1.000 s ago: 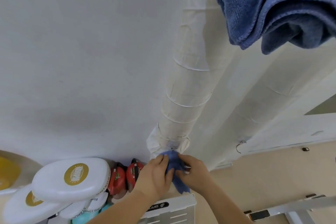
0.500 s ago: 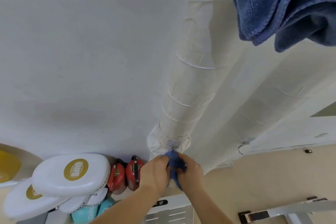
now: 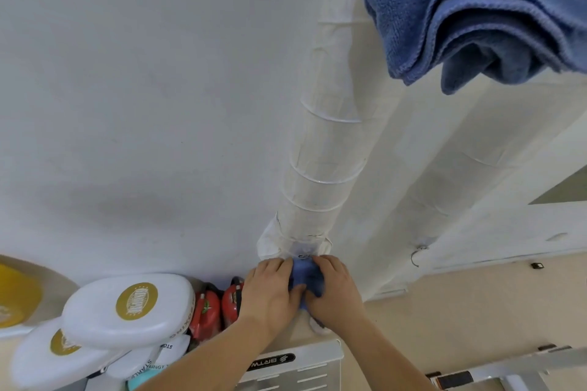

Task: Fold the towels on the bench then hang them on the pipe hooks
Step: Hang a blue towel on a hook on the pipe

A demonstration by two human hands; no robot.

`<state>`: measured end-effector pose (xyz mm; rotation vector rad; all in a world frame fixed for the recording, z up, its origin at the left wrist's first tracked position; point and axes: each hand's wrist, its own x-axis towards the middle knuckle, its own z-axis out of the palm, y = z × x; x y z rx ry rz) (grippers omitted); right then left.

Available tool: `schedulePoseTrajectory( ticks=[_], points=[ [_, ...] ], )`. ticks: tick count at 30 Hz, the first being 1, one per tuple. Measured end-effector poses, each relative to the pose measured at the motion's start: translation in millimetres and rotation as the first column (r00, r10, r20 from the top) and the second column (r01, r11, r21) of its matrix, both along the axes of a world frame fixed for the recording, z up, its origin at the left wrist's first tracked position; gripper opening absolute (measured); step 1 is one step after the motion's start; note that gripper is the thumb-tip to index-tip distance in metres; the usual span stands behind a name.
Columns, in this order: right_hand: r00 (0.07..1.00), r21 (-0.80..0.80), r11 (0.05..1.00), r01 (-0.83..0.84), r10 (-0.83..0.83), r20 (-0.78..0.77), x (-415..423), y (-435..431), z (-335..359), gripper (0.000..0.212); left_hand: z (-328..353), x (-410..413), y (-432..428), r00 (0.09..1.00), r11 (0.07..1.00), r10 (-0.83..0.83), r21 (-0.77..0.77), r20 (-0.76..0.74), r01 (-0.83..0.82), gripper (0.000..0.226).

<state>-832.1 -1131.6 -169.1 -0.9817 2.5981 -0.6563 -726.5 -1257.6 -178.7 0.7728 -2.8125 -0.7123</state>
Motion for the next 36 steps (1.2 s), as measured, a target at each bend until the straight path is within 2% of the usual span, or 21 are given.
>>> schedulePoseTrajectory(
  ticks=[4, 9, 17, 22, 24, 27, 30, 34, 36],
  points=[
    [0.999, -0.063, 0.997, 0.042, -0.044, -0.029, -0.7, 1.0, 5.9, 0.057, 6.2, -1.5, -4.3, 0.997, 0.999, -0.012, 0.032, -0.08, 0.014, 0.041],
    [0.998, -0.058, 0.997, 0.055, -0.057, -0.031, -4.3, 4.1, 8.4, 0.034, 6.6, 0.1, -8.2, 0.995, 0.997, -0.053, 0.044, -0.087, 0.057, 0.041],
    [0.996, -0.04, 0.998, 0.052, -0.055, -0.077, -9.5, 7.8, 7.8, 0.032, 8.0, 2.4, -14.1, 0.99, 0.999, -0.035, 0.036, -0.138, 0.041, 0.053],
    [0.994, 0.015, 1.0, 0.01, -0.009, -0.108, -10.4, 7.9, 11.6, 0.028, 9.9, 0.9, -16.5, 0.99, 0.996, -0.084, 0.032, -0.115, 0.089, 0.044],
    [0.993, 0.021, 0.999, 0.036, -0.034, -0.11, -10.3, 8.6, 10.2, 0.023, 7.9, 0.7, -18.5, 0.986, 0.993, -0.106, 0.033, -0.132, 0.111, 0.033],
    [0.979, -0.035, 0.997, 0.067, -0.072, -0.193, -10.5, 10.2, 4.3, 0.009, 4.5, -1.9, -23.4, 0.981, 0.995, -0.103, -0.009, -0.167, 0.103, 0.018],
    [0.969, -0.022, 0.998, 0.055, -0.058, -0.24, -9.6, 4.0, 3.2, 0.01, 10.1, -3.6, -27.8, 0.991, 0.995, -0.098, -0.045, -0.089, 0.094, 0.018],
    [0.992, 0.079, 0.996, 0.047, -0.038, -0.117, -9.6, -7.7, -1.7, 0.024, 13.2, -5.0, -30.4, 0.997, 0.996, -0.069, 0.051, 0.018, 0.068, 0.024],
    [0.994, 0.043, 0.998, 0.055, -0.051, -0.092, -6.7, -8.8, -3.0, 0.021, 7.1, -7.1, -28.4, 0.996, 0.996, -0.075, 0.054, 0.038, 0.073, 0.026]
  ],
)
